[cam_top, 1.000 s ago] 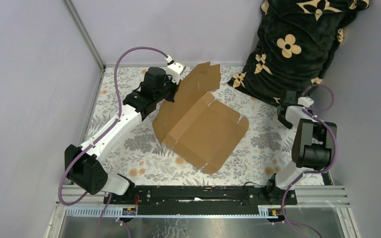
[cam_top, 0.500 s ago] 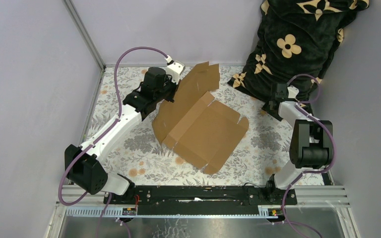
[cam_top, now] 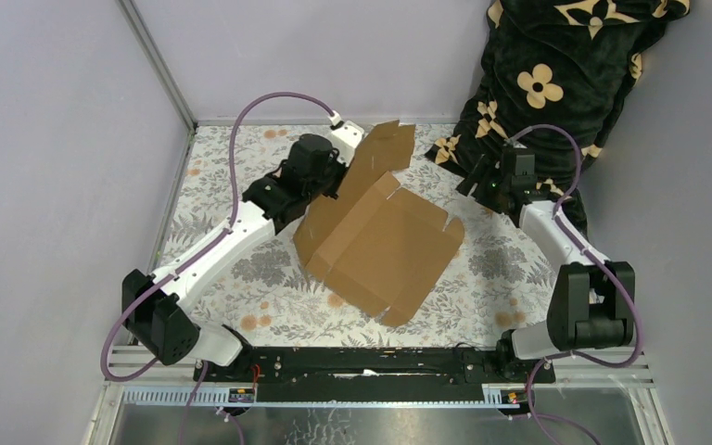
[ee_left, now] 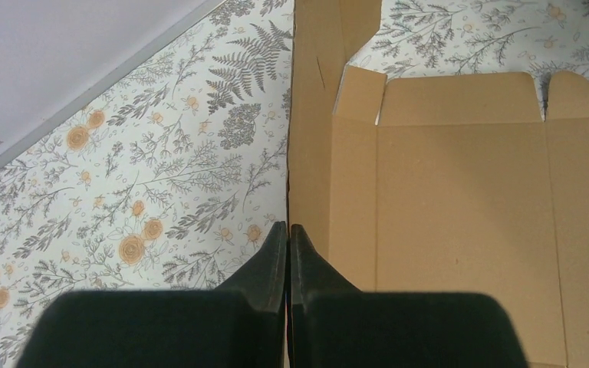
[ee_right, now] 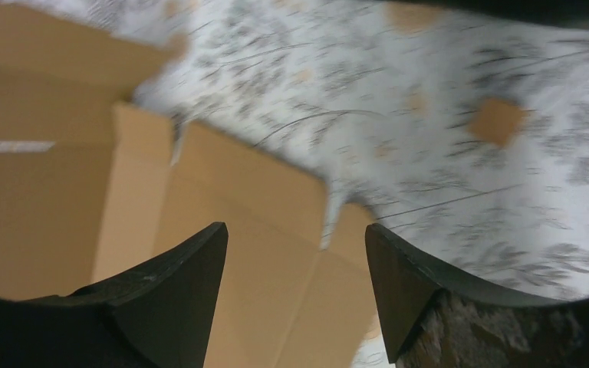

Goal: Fold the paper box

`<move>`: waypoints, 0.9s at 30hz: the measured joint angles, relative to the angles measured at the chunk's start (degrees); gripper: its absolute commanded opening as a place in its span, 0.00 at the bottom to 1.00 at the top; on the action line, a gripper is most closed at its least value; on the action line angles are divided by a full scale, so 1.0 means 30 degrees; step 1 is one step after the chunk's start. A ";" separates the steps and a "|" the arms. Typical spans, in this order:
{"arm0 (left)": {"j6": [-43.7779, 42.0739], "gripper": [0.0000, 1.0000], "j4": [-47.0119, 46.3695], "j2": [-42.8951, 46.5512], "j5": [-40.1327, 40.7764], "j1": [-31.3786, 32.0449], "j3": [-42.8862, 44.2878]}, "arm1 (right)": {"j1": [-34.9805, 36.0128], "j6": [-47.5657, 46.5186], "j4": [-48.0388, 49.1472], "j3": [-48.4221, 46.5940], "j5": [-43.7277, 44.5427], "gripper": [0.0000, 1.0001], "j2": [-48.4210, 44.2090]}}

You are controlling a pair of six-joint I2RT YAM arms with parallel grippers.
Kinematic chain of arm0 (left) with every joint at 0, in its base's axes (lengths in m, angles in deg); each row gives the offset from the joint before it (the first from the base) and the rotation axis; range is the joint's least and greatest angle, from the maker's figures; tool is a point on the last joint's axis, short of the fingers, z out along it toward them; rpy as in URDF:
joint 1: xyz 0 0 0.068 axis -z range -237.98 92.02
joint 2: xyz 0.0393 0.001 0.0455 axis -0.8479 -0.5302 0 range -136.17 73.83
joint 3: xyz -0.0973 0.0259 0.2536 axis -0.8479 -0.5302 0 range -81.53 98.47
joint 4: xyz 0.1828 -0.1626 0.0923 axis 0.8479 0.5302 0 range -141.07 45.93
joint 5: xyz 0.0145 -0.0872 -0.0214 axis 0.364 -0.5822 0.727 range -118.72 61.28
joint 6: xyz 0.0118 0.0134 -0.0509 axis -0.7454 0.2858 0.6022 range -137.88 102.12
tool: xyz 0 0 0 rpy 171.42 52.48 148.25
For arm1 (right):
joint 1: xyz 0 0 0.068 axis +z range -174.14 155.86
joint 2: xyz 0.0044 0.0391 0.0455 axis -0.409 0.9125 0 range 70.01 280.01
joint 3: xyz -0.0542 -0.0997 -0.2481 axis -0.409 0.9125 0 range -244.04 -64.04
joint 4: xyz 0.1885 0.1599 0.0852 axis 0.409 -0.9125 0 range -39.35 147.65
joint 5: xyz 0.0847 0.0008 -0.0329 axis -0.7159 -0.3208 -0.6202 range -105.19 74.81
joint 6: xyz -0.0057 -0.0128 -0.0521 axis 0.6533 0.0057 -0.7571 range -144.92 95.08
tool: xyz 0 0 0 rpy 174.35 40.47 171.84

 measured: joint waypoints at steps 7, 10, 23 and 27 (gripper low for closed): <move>-0.0131 0.03 0.0277 -0.0058 0.2295 0.1610 -0.0007 | 0.2055 0.0284 0.0852 0.1413 -0.3883 0.75 -0.1151; -0.0124 0.03 0.0408 -0.0058 0.2987 0.1931 -0.0007 | 0.2688 0.0568 0.1093 0.2222 -0.4685 0.75 -0.1151; -0.0117 0.03 0.0707 -0.0401 0.5195 0.3359 -0.0102 | 0.4830 0.1698 0.2725 0.4277 -0.5909 0.74 -0.0102; -0.0117 0.03 0.0729 -0.0532 0.5515 0.3577 -0.0291 | 0.5187 0.2127 0.3366 0.4787 -0.5989 0.74 0.0379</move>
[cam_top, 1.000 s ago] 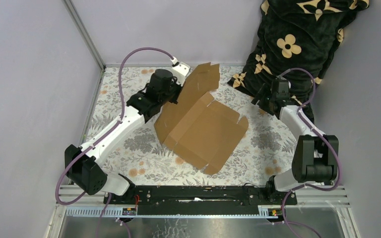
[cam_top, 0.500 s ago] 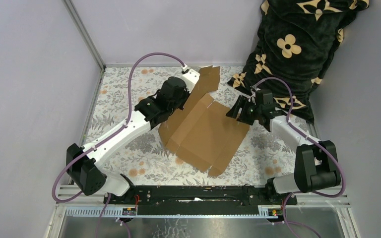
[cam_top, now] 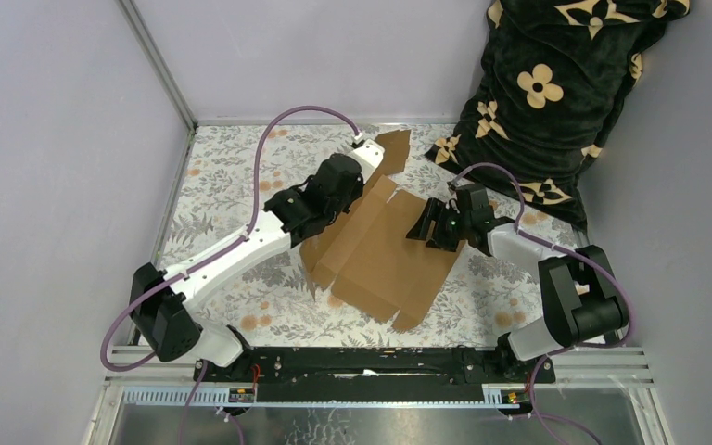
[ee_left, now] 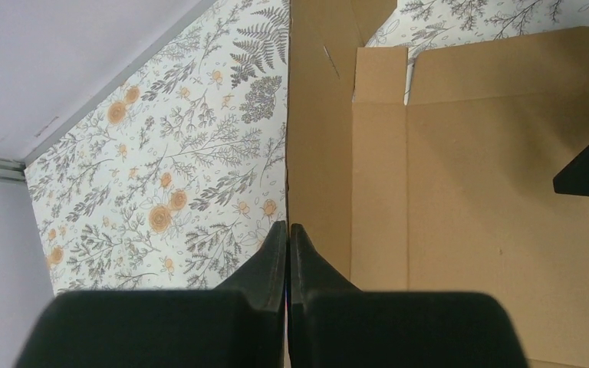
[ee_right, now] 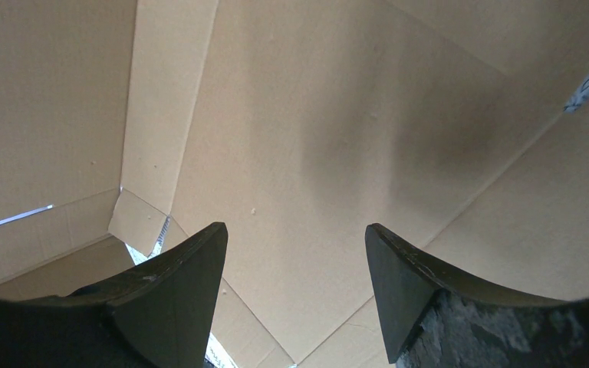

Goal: Fold the paper box

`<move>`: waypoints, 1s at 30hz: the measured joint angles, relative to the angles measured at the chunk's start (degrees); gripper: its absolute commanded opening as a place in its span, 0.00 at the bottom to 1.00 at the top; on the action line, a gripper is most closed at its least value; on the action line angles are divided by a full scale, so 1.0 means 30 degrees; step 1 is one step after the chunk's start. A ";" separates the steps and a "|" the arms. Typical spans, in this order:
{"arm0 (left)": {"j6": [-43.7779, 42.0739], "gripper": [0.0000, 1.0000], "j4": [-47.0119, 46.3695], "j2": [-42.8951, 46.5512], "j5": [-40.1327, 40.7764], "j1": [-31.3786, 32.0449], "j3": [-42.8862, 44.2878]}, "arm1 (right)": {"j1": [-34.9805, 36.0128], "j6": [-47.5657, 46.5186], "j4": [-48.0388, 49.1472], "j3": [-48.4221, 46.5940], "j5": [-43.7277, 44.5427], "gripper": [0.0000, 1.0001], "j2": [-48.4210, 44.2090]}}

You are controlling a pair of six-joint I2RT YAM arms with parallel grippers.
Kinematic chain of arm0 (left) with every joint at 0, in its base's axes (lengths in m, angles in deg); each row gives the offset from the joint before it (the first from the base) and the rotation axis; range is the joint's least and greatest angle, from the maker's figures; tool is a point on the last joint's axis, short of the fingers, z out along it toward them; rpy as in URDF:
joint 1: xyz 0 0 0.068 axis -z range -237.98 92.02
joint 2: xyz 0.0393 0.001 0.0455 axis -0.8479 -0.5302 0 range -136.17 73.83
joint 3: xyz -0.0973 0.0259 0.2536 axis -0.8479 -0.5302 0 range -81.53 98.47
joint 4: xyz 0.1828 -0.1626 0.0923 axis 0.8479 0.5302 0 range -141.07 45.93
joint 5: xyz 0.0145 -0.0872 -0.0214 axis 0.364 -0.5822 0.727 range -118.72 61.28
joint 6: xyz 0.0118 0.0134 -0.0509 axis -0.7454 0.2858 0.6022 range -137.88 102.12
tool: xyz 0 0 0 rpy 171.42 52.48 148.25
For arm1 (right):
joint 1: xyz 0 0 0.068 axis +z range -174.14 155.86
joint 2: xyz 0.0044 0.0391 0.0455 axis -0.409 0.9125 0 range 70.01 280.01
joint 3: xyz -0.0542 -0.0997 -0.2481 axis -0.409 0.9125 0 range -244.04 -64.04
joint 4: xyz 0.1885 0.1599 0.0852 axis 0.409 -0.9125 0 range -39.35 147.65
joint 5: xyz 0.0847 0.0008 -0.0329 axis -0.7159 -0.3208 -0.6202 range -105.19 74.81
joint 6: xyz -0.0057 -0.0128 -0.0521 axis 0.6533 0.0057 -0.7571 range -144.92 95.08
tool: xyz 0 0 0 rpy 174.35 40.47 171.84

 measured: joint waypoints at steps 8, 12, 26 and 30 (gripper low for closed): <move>-0.0007 0.02 0.0000 -0.0284 0.0459 0.0044 -0.0328 | 0.0379 0.0474 0.0699 0.0466 -0.0015 0.74 0.0335; -0.0007 0.02 0.0000 -0.0415 0.0583 0.0044 -0.0539 | 0.0401 0.0532 0.0976 0.0481 -0.0015 0.74 0.0342; -0.0080 0.02 -0.0007 -0.0342 0.1027 0.0087 -0.0801 | 0.0415 0.0641 0.0692 -0.1435 -0.0619 0.70 0.1705; -0.0095 0.02 0.0058 -0.0073 0.1035 0.0117 -0.1027 | 0.0408 0.0765 0.0750 -0.4823 -0.0947 0.59 0.3388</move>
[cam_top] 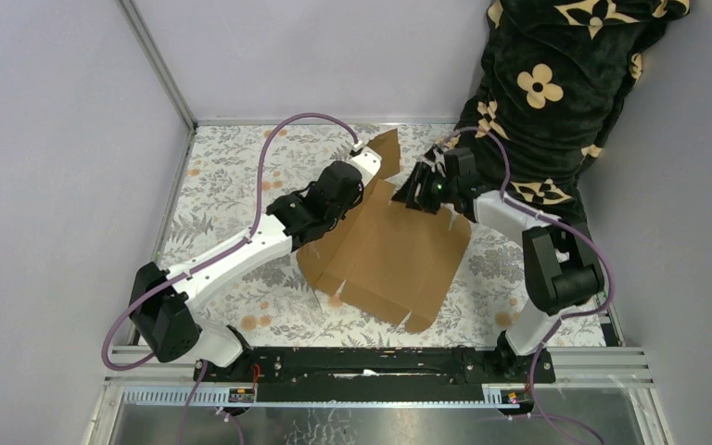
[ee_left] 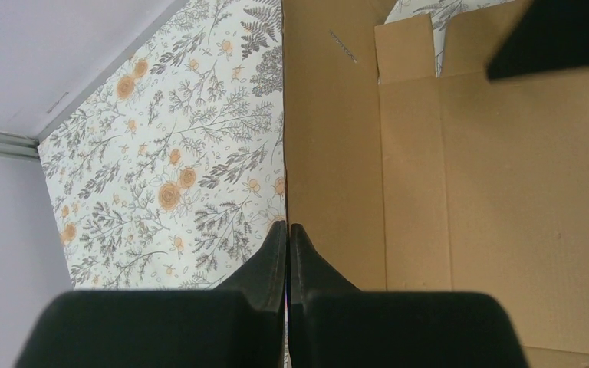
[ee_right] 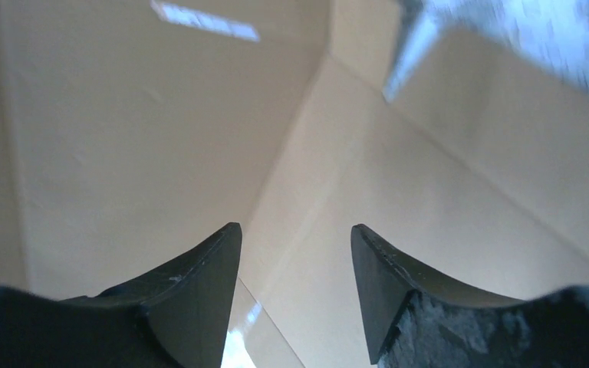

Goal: Fold the paper box

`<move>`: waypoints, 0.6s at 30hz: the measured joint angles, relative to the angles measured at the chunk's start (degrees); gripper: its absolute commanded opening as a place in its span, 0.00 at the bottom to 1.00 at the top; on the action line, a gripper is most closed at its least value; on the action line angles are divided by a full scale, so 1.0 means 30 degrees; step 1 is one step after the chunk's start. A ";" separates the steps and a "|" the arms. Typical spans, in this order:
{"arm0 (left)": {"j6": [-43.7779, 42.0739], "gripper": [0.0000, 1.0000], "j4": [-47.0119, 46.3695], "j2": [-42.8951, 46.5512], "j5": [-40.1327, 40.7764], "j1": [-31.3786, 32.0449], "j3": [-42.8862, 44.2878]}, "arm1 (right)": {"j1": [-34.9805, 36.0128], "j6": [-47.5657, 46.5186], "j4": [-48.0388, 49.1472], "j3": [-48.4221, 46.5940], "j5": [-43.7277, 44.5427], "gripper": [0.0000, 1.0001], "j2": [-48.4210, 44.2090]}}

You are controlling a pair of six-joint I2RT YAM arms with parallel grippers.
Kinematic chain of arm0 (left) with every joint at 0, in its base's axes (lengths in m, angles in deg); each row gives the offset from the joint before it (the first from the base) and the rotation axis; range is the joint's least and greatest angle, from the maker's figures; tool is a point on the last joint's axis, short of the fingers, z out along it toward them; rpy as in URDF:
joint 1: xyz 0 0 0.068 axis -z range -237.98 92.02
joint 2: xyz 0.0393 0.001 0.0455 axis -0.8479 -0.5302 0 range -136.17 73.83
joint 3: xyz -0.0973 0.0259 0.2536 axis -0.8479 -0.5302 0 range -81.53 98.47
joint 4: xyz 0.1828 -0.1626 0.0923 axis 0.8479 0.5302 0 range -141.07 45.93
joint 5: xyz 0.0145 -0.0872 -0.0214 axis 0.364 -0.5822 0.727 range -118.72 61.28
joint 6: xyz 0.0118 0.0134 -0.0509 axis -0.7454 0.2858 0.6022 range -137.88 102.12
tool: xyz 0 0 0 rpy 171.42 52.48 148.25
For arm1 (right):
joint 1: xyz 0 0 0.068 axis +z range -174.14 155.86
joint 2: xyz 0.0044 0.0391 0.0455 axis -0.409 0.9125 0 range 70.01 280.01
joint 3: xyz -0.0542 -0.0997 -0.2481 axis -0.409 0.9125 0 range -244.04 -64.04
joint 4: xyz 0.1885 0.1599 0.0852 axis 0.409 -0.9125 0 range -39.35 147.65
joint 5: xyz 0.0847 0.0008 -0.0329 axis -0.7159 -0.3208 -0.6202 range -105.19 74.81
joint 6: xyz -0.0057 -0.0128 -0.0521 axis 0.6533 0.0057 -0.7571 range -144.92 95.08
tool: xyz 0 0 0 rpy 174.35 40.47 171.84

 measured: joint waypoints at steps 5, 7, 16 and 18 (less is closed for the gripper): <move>0.0015 0.02 0.0044 0.0321 0.0000 0.0000 -0.0430 | -0.0197 0.0991 0.1115 -0.4058 -0.0918 0.51 0.3242; 0.0022 0.02 0.0036 0.0481 0.0000 0.0000 -0.0605 | -0.0299 0.1668 0.1552 -0.5217 -0.1392 0.47 0.4707; 0.0153 0.02 0.0342 0.1100 -0.0066 0.0000 -0.1078 | -0.0670 0.3577 0.1865 -0.7169 -0.1581 0.36 0.8757; 0.0168 0.02 0.0386 0.1195 -0.0066 0.0000 -0.1137 | -0.0721 0.3723 0.1880 -0.7169 -0.1523 0.36 0.8888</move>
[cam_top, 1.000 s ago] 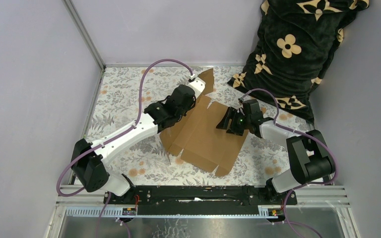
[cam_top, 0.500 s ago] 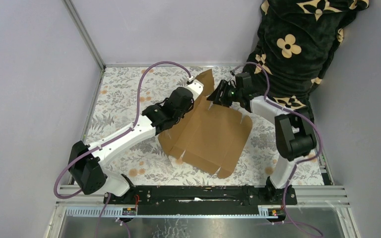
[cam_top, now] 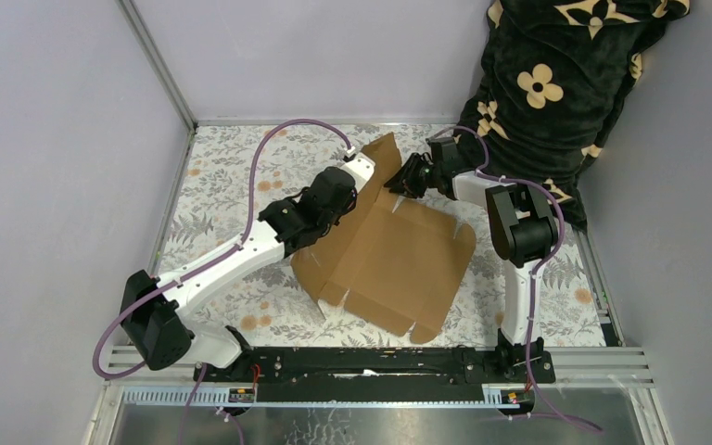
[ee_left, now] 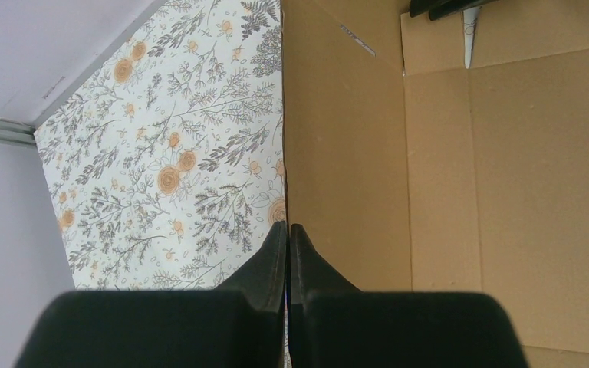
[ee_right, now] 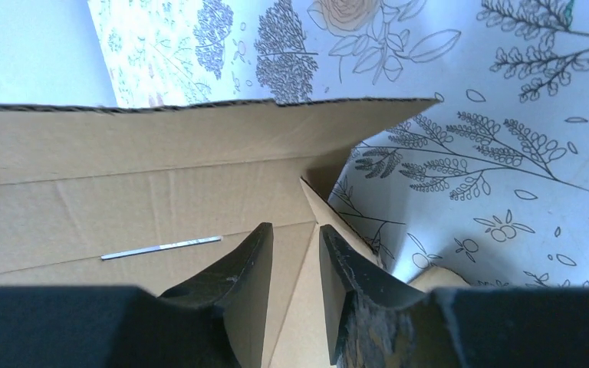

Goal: Fold the paper box

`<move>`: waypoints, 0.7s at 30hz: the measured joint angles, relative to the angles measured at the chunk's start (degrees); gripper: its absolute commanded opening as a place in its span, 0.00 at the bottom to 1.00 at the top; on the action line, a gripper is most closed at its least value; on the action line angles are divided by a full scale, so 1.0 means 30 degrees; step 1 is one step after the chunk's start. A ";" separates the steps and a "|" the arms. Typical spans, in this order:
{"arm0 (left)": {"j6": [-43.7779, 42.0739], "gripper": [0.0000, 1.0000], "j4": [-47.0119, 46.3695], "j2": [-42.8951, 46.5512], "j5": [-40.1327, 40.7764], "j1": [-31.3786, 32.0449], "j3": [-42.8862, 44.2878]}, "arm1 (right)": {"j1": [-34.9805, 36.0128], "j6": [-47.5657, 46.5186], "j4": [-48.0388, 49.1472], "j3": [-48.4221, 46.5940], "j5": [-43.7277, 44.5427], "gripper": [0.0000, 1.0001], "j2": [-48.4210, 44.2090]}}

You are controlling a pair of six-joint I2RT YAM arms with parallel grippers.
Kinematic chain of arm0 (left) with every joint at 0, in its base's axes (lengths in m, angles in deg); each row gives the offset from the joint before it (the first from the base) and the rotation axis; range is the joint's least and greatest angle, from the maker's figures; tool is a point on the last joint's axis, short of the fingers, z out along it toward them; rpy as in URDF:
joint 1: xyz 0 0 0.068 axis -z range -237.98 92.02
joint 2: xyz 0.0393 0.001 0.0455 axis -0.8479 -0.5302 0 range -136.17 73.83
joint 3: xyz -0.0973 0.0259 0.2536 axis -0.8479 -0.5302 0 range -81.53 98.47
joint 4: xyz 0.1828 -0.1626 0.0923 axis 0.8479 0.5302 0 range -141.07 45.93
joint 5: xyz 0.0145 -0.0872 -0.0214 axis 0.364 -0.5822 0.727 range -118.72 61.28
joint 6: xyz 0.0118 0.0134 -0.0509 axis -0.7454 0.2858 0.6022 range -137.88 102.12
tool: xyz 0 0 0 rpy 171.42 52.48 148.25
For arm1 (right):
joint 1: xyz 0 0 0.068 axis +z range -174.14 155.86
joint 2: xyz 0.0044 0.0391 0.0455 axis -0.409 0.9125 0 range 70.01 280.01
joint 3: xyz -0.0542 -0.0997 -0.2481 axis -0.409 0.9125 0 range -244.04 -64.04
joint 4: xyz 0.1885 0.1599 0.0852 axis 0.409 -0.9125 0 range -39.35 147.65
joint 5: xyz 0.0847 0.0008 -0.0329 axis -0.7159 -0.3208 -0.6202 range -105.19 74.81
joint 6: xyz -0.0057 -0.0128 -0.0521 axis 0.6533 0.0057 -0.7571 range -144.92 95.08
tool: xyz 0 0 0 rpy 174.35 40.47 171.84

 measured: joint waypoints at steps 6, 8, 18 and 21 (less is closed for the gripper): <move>0.0000 0.02 0.0058 0.0029 0.0022 0.0000 -0.0087 | -0.0233 0.0364 0.1107 0.0066 0.0117 0.36 0.0000; 0.0000 0.02 0.0058 0.0029 0.0036 0.0000 -0.0095 | -0.0372 0.0408 0.1326 0.0160 0.0233 0.36 0.0000; 0.0000 0.02 0.0058 0.0036 0.0073 0.0000 -0.0087 | -0.0940 0.0175 0.1035 0.0379 0.0976 0.36 0.0000; 0.0000 0.02 0.0066 0.0036 0.0073 0.0000 -0.0087 | -0.0933 0.0168 0.1049 0.0437 0.0823 0.36 0.0000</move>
